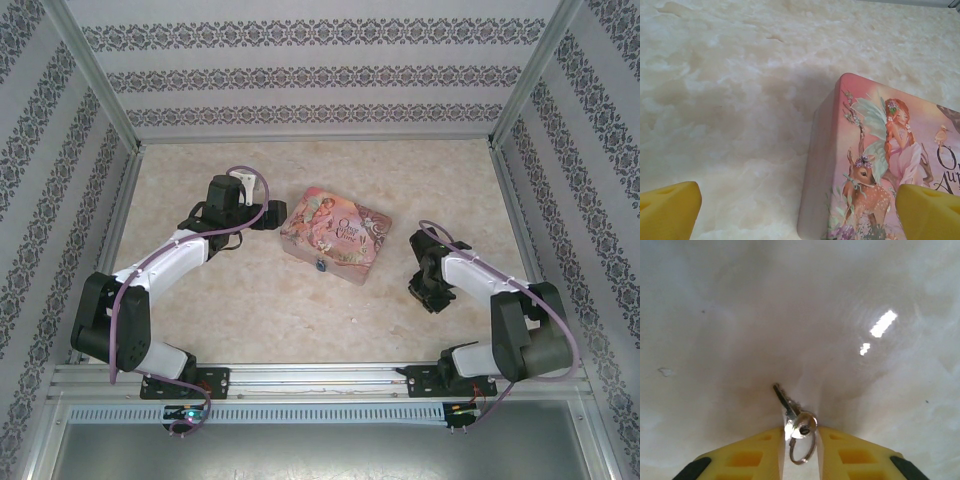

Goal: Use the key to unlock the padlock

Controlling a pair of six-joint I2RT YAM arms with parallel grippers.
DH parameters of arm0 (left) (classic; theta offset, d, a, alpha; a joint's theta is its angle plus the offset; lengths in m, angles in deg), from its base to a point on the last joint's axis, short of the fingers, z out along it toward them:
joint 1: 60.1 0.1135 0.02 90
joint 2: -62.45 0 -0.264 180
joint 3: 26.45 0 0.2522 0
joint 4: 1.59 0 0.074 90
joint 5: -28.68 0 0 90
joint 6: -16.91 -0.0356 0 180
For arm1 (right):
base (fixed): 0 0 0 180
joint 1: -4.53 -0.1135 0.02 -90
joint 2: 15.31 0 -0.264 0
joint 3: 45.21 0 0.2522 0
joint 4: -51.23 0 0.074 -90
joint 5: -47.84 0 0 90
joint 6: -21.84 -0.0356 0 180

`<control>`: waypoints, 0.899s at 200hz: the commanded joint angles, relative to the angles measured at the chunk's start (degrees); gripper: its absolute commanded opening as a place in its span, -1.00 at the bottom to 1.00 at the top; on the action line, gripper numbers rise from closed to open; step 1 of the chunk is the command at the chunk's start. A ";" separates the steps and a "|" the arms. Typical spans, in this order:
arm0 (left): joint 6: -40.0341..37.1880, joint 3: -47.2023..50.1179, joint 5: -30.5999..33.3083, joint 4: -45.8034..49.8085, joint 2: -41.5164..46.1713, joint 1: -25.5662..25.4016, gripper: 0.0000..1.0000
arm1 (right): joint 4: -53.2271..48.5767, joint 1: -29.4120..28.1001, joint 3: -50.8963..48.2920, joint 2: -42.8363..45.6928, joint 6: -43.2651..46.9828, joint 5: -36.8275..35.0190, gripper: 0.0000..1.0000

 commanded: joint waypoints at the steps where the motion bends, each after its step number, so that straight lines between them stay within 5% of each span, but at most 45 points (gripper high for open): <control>1: -0.46 -1.30 1.00 2.34 0.40 0.34 0.99 | -0.12 0.59 -0.71 -0.55 -0.41 0.25 -0.61; 52: 0.28 -1.80 1.25 2.48 0.71 0.42 0.99 | 0.90 0.94 -1.34 0.28 0.38 0.74 -0.77; 69: 0.83 -1.92 0.84 2.61 1.25 0.35 0.99 | 1.66 1.03 -2.02 1.27 0.83 1.10 -1.00; 138: 9.35 -2.56 -6.51 2.87 6.16 2.74 0.99 | 7.79 0.33 -0.88 13.81 13.42 2.46 -1.00; 180: 18.41 -3.81 -14.61 3.28 8.09 2.89 0.98 | 20.80 -1.41 -0.37 23.64 25.59 13.65 -1.00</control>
